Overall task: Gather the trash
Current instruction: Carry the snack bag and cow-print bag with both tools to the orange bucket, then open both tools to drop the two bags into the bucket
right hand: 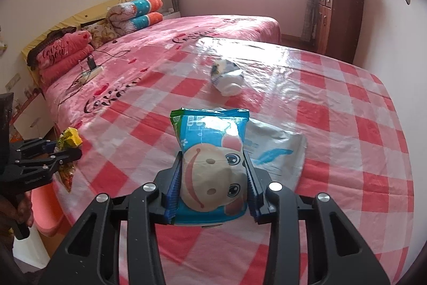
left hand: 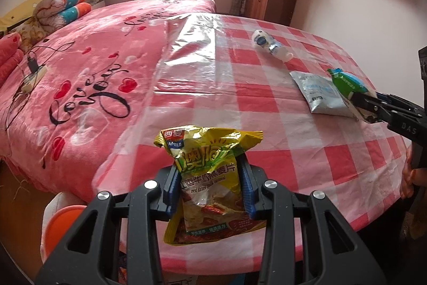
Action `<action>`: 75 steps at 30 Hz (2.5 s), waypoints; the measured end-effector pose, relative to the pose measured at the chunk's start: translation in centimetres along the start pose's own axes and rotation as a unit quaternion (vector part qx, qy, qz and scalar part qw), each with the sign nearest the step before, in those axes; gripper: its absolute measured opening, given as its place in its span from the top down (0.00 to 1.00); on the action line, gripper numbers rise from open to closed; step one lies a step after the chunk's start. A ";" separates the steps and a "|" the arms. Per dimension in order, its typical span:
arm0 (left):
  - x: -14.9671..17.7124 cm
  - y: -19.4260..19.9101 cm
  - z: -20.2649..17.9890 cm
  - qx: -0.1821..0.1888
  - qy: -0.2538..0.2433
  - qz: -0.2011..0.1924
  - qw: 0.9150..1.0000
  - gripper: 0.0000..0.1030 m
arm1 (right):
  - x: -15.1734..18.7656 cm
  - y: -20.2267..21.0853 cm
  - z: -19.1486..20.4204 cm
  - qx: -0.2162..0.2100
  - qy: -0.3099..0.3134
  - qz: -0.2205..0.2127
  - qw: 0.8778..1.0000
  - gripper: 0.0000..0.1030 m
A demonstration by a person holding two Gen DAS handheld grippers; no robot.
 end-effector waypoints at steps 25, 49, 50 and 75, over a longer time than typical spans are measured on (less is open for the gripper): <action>6.0 6.0 8.7 -0.110 0.055 0.010 0.992 0.62 | 0.0 1.5 16.8 -0.159 0.109 0.025 0.981 0.59; 14.4 6.6 15.8 -0.169 0.131 0.073 0.974 0.62 | 5.3 -1.3 30.5 -0.257 0.220 0.100 0.936 0.59; 14.7 6.4 16.1 -0.169 0.134 0.075 0.974 0.62 | 5.5 -1.4 30.7 -0.258 0.222 0.103 0.935 0.59; 18.9 3.9 18.5 -0.175 0.166 0.125 0.962 0.54 | 9.9 -5.7 34.2 -0.274 0.248 0.168 0.914 0.54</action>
Point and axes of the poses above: each gripper's, at about its wrist camera, not at the fingertips, and y roughly against the way its jaws point, z to its left, x to its underside, the point moved 6 cm from there along -y, roughly the way its jaws point, and after that the axes turned 2 degrees about -y, right-handed, at the moved point
